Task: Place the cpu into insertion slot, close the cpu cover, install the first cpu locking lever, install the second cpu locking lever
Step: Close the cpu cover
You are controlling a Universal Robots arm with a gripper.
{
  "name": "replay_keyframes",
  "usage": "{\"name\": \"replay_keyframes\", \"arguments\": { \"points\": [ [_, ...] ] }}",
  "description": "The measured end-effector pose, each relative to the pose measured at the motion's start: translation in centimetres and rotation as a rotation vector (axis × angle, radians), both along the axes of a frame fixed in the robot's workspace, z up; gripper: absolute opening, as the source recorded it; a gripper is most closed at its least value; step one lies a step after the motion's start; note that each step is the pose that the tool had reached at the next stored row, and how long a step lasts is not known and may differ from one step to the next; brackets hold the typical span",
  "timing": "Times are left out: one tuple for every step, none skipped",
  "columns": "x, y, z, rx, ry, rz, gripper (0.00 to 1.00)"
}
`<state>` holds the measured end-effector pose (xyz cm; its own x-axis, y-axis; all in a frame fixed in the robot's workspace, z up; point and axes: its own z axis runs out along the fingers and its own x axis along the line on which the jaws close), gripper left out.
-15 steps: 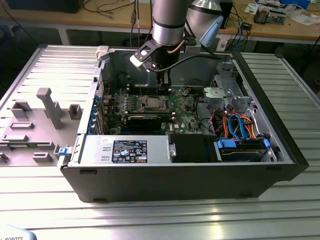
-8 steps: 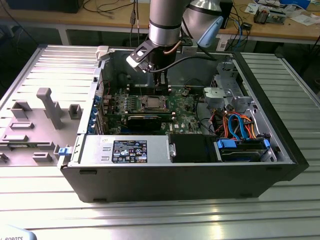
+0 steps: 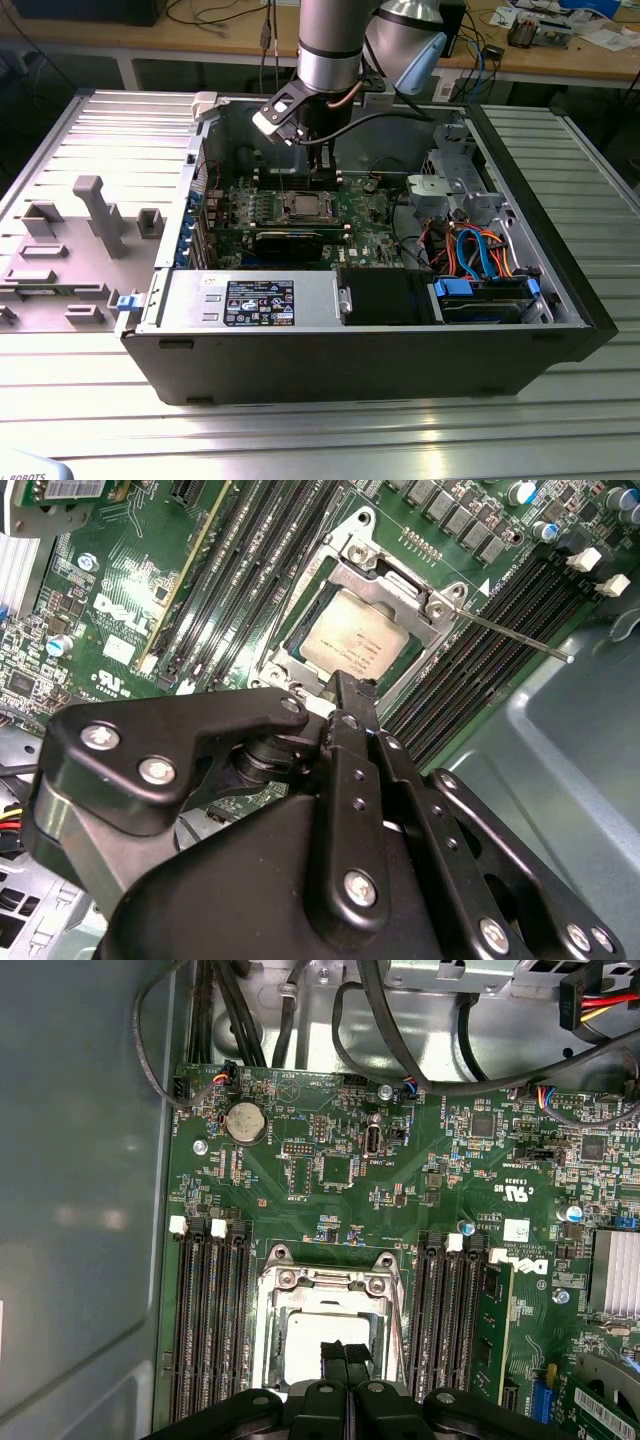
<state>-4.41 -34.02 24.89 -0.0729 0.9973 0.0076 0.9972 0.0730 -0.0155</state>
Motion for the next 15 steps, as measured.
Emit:
{"name": "replay_keyframes", "arguments": {
  "points": [
    [0.00,0.00,0.00,0.0000,-0.0001,0.000,0.11],
    [0.00,0.00,0.00,0.0000,-0.0001,0.000,0.11],
    [0.00,0.00,0.00,0.0000,-0.0001,0.000,0.11],
    [0.00,0.00,0.00,0.0000,0.0000,0.000,0.11],
    [-0.01,-0.02,-0.02,-0.0001,0.0000,0.002,0.11],
    [-0.04,-0.02,-0.05,0.0000,-0.0001,0.006,0.11],
    [-0.17,-0.02,-0.14,0.0001,-0.0001,0.017,0.11],
    [-0.29,-0.02,-0.23,0.0002,-0.0002,0.023,0.11],
    [-0.45,-0.02,-0.31,0.0000,-0.0001,0.028,0.11],
    [-0.81,-0.02,-0.43,0.0000,-0.0001,0.030,0.11],
    [-1.10,-0.03,-0.48,0.0000,-0.0002,0.030,0.11],
    [-1.42,-0.02,-0.53,0.0002,-0.0011,0.031,0.11],
    [-1.59,-0.02,-0.57,0.0000,-0.0019,0.031,0.11],
    [-1.81,-0.02,-0.62,0.0000,-0.0026,0.031,0.11],
    [-1.91,-0.02,-0.68,0.0001,-0.0026,0.031,0.11]
  ]
}}
